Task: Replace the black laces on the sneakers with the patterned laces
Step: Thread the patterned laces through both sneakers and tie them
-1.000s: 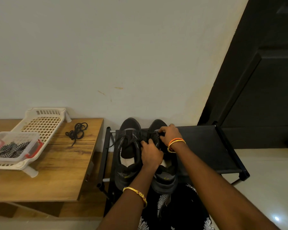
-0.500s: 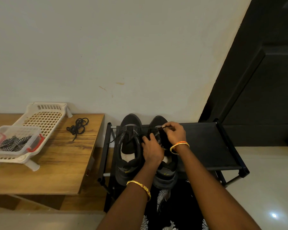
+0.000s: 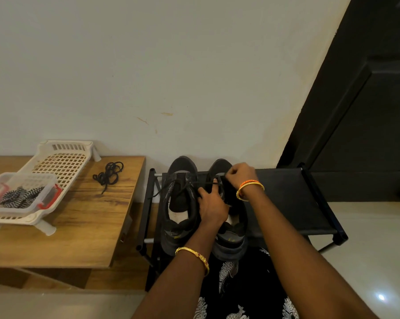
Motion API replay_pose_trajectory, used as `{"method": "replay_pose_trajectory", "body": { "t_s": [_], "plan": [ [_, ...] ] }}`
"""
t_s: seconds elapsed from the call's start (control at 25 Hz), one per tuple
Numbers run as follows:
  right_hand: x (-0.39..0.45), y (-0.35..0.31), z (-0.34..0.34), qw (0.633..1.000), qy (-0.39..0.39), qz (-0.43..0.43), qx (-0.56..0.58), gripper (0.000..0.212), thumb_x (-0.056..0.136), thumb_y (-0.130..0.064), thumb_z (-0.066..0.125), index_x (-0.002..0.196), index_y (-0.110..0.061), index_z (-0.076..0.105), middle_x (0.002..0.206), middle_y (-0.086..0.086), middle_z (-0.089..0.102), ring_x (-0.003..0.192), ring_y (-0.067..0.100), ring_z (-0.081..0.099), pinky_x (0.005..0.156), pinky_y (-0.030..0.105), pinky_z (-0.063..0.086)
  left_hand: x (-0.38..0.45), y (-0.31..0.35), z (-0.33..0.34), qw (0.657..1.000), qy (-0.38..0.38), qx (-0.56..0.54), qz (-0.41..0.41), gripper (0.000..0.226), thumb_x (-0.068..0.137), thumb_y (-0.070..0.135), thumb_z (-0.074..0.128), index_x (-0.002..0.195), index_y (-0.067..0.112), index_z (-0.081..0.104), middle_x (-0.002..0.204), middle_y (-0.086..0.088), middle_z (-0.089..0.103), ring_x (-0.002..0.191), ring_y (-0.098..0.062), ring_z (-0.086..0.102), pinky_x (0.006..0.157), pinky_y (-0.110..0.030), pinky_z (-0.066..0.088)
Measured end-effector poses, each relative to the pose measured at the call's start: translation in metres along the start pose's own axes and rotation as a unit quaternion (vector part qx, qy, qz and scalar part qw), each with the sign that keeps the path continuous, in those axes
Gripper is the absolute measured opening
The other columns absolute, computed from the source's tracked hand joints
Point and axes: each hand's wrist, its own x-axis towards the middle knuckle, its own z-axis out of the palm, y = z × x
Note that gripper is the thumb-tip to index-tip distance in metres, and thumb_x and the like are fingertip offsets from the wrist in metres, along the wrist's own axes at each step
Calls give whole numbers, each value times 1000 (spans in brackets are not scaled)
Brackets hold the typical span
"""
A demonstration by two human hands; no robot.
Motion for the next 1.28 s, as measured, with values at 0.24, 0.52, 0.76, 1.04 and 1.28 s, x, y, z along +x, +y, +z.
{"method": "replay_pose_trajectory", "body": {
  "t_s": [0.24, 0.52, 0.76, 1.04, 1.28],
  "plan": [
    [-1, 1, 18, 990, -14, -10, -137, 19, 90, -17, 55, 100, -13, 72, 105, 13, 68, 96, 33, 63, 76, 35, 50, 2, -1, 2, 1000, -4, 9, -2, 78, 93, 11, 54, 152, 33, 8, 149, -21, 11, 132, -43, 30, 105, -44, 36],
    [-15, 14, 17, 989, 91, -49, 104, 10, 84, -8, 63, 87, -8, 73, 104, 6, 61, 95, 23, 61, 79, 26, 47, 2, -2, 3, 1000, -7, 18, -6, 77, 94, 7, 49, 152, 34, 6, 149, -24, 9, 130, -45, 31, 107, -49, 38],
    [-31, -22, -30, 844, 109, -24, 524, 19, 85, 8, 53, 76, -9, 58, 77, 11, 69, 74, 16, 68, 68, 21, 53, 5, -2, 4, 999, -11, 32, -9, 84, 92, 3, 53, 152, 35, 3, 148, -23, 8, 128, -44, 35, 103, -49, 42],
    [3, -15, 3, 999, 32, -12, 21, 17, 88, -11, 51, 90, -3, 66, 88, 17, 64, 85, 35, 61, 71, 35, 48, 4, -6, 3, 1000, -1, -1, 3, 79, 90, 4, 55, 152, 29, 13, 148, -23, 13, 128, -44, 37, 105, -46, 41],
    [2, -3, 15, 990, -59, -12, -127, 23, 91, -15, 55, 107, -4, 68, 106, 19, 67, 97, 34, 62, 85, 38, 53, 5, -7, 4, 1000, 7, -11, 6, 78, 89, 7, 58, 152, 27, 16, 146, -22, 17, 130, -43, 35, 107, -46, 39]
  ]
}}
